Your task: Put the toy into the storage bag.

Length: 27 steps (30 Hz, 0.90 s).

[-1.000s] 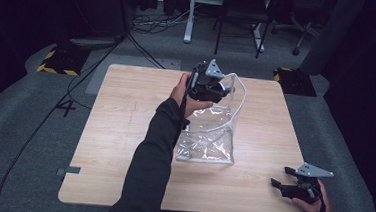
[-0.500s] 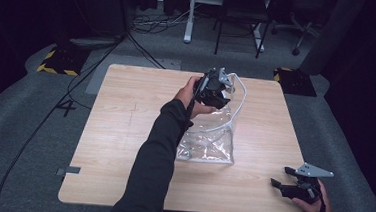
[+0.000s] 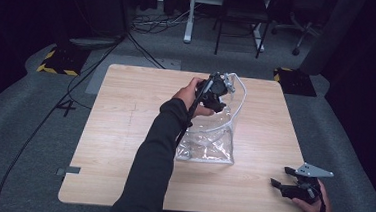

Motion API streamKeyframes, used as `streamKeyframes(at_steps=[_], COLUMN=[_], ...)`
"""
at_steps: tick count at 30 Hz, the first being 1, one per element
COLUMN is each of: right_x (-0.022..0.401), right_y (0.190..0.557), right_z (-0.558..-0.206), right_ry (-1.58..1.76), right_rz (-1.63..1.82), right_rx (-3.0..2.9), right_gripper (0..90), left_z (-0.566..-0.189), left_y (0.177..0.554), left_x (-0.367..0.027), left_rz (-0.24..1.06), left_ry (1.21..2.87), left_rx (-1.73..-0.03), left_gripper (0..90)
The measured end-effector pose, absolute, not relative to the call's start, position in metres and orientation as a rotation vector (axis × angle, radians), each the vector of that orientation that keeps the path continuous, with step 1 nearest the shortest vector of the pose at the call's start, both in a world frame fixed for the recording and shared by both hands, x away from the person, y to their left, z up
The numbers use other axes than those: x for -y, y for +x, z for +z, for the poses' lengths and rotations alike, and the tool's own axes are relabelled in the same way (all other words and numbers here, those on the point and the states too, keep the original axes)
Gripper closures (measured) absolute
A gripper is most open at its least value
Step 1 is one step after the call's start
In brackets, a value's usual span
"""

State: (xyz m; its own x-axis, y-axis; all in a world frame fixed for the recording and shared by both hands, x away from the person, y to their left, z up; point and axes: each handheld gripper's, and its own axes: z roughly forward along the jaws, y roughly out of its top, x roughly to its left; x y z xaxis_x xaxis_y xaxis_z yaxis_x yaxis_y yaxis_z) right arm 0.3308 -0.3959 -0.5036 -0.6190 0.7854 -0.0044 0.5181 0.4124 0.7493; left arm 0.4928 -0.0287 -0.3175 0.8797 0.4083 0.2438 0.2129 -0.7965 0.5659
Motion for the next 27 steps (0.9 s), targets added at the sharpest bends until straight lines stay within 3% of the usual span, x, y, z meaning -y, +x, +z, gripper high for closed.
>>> streamKeyframes(at_steps=[8, 27], right_x=[0.396, 0.396], right_y=[0.331, 0.331], right_z=[-0.503, -0.504], right_ry=[1.123, 1.121], right_rz=[1.043, 1.042], right_rx=[-2.319, -2.318], right_gripper=[20.1, 20.0], left_z=[-0.325, -0.341], left_y=[0.495, 0.492], left_x=[0.027, 0.013], left_rz=[0.455, 0.433], left_ry=[2.601, 2.627], left_rx=[-0.448, -0.482], left_gripper=[47.9, 47.7])
